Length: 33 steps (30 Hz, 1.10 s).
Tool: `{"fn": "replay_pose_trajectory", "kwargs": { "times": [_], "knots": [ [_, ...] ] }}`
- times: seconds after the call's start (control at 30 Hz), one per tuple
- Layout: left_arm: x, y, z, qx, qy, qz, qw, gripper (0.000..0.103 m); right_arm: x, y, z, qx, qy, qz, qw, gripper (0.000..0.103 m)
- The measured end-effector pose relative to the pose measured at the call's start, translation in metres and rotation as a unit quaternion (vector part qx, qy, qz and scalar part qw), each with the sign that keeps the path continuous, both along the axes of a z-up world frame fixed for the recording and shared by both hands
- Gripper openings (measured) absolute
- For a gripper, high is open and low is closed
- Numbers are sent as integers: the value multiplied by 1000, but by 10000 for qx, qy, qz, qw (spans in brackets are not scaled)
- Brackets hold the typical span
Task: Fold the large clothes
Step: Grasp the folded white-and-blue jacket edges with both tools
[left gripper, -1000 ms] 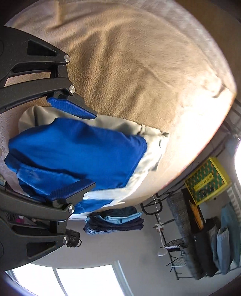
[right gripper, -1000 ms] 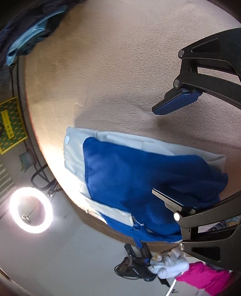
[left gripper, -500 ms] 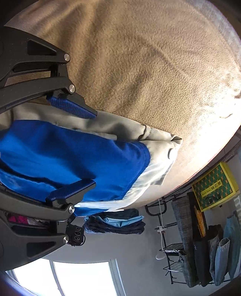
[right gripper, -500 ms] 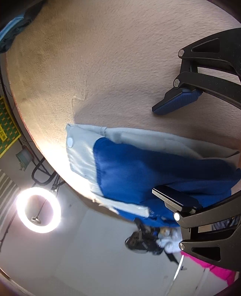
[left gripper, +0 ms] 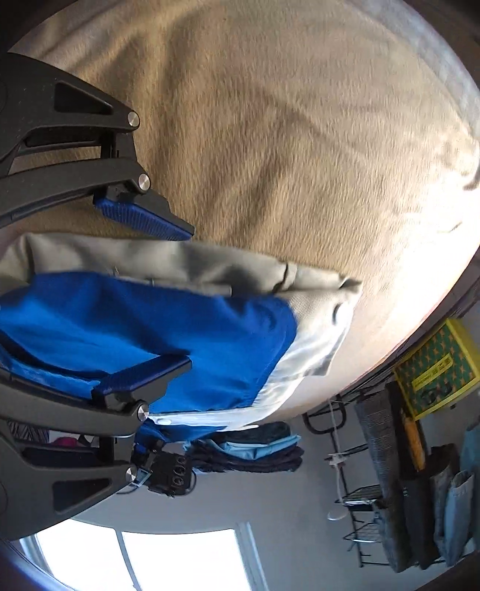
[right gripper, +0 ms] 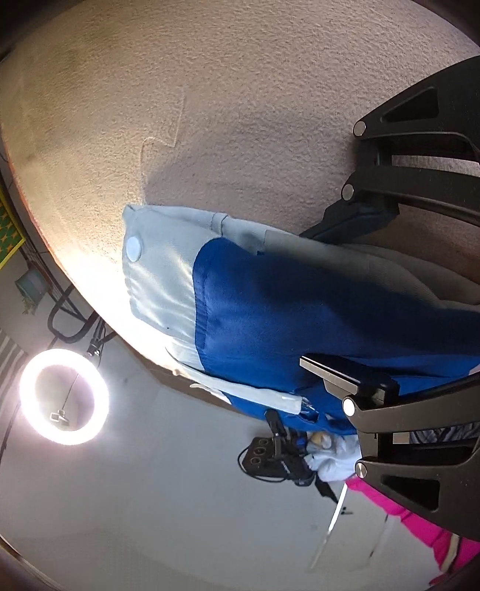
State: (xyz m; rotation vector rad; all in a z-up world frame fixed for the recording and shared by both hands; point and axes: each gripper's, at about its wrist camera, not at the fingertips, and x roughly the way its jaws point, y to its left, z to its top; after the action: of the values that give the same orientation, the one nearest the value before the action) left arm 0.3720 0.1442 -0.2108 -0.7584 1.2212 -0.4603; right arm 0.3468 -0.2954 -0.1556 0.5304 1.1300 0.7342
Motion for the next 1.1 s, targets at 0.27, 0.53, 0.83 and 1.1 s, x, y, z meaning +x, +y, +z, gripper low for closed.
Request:
{"fn": "replay_pose_trajectory", "kwargs": {
  "times": [0.27,0.53,0.83,1.1],
  "knots": [
    [7,-11,-7,-396,72,-117,9991,65,1,-1,-2,72,40,47,10000,57],
    [9,-30,0,122,-157,-142,9997,57,1,7,-3,56,-93,101,9999,56],
    [-2,-48,19,749,-558,-335,9951,37,-13,21,22,-556,-591,167,9966,33],
    [5,-59,7,830,-439,-158,9955,50,-6,23,4,-539,-201,-11,9983,51]
  ]
}}
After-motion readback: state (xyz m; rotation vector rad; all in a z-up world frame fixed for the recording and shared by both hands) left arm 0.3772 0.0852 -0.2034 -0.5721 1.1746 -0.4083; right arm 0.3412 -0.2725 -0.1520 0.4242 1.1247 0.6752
